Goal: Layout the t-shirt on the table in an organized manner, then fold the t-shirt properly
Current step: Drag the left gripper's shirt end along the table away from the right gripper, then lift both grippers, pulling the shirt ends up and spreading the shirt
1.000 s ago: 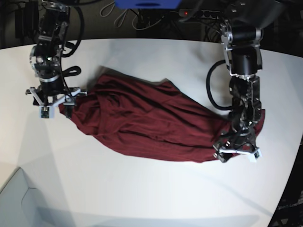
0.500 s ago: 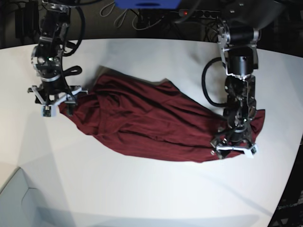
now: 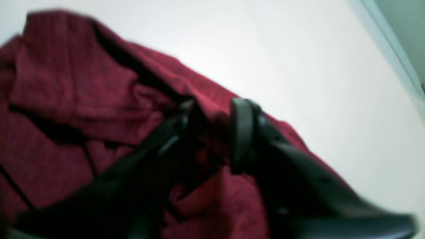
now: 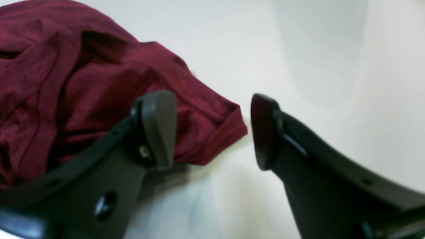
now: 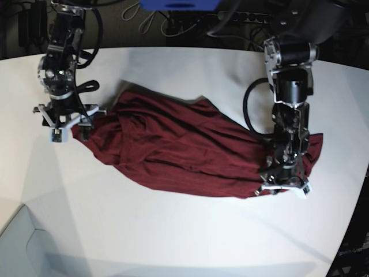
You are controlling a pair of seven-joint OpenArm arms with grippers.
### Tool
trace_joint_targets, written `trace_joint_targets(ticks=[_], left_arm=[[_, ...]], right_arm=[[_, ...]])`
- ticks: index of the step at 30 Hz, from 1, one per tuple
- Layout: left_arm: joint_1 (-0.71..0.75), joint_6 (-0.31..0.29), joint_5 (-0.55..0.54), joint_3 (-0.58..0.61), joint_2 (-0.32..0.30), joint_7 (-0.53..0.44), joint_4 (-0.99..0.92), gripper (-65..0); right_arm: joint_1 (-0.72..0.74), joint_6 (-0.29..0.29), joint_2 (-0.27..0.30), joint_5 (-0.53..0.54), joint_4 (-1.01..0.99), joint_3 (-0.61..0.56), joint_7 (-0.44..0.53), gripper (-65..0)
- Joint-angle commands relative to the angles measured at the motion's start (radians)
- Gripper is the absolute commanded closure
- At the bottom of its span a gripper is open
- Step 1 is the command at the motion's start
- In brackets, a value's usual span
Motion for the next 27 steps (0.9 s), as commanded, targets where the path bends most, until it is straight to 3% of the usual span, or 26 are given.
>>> trace_joint_targets(ticks=[1,2,11,20,25,27], left_arm=[[-0.035,-0.009,-0.002,0.001,-0.006,-0.030,0.018,-5.7],[-0.036,-0.008,-0.002,0.001,-0.006,-0.032,0.021,-0.2],[-0.085,-0.008,-0.001,0.006,-0.011,-0.033,0.029,-0.1],[-0.229,-0.008,0.012,0.012,-0.012,-0.033,0.020,-0.1],[-0.306,-0.011,0.030,0.033,-0.015,-0.033,0.011,-1.6],[-0.329,-0.008,0.067,0.062,-0.015,-0.036,-0.025,-7.9]], right_arm=[[0.012,-0.002,0.007,0.009,0.018,0.002,0.028,-35.9],[0.012,-0.002,0.007,0.009,0.018,0.002,0.028,-35.9],[0.013,-0.002,0.009,0.009,0.016,0.001,0.028,-35.9],[0.008,-0.002,0.009,0.007,0.016,0.001,0.027,-35.9],[0.004,-0.002,0.009,0.007,0.018,0.004,0.027,-35.9],[0.004,-0.002,0.009,0.007,0.018,0.005,0.025,-35.9]])
